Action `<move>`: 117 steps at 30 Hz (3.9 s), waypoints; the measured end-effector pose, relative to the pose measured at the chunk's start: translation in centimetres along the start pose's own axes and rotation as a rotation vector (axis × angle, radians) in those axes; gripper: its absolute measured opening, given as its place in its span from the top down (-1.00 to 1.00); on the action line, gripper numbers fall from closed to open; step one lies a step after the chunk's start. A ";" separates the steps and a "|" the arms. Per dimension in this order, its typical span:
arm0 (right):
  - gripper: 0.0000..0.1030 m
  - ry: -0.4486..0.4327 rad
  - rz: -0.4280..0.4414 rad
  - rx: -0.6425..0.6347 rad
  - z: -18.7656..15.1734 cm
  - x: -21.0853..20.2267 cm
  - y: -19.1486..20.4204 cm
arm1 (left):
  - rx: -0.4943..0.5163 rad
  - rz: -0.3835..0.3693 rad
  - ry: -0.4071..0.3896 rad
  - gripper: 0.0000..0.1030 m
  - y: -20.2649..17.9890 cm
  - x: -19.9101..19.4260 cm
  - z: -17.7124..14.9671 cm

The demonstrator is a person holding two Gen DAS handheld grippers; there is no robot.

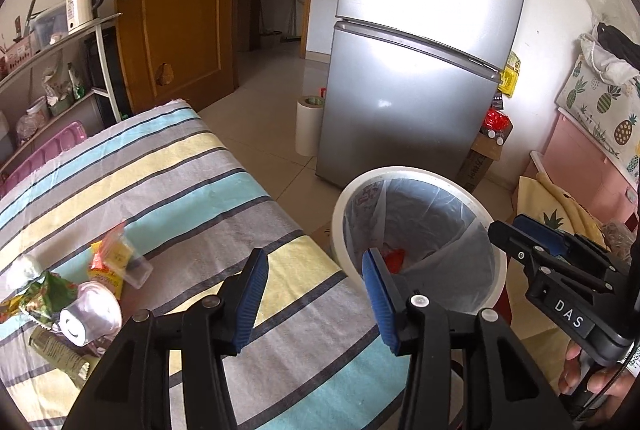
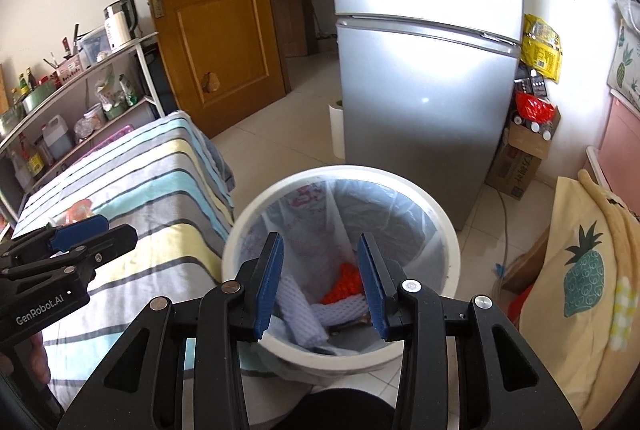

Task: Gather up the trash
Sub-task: 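Move both tools back to the table toward the clear plastic cup, then close the right tool on the clear plastic cup and lift it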

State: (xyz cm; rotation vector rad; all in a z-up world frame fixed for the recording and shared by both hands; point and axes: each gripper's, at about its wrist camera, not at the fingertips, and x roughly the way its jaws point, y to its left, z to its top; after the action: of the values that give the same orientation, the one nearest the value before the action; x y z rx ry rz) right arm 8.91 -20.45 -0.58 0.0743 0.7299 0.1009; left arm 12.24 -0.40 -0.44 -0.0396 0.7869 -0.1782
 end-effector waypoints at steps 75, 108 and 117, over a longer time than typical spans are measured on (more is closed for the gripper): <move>0.34 0.175 0.416 -0.435 -2.6 6.8 27.5 | -0.613 0.281 0.079 -0.15 29.3 -5.3 -8.2; 0.38 0.116 0.422 -0.400 -2.9 5.0 24.9 | -0.340 0.336 0.138 -0.19 21.7 -6.6 -9.1; 0.38 0.111 0.440 -0.394 -3.2 4.7 25.0 | -0.323 0.319 0.104 -0.20 23.8 -8.8 -10.3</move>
State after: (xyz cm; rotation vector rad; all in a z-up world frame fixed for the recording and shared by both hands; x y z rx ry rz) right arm 8.65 5.03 -3.49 -0.1500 0.7834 0.6701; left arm 2.34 24.92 -3.96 -0.2105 0.9083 0.2519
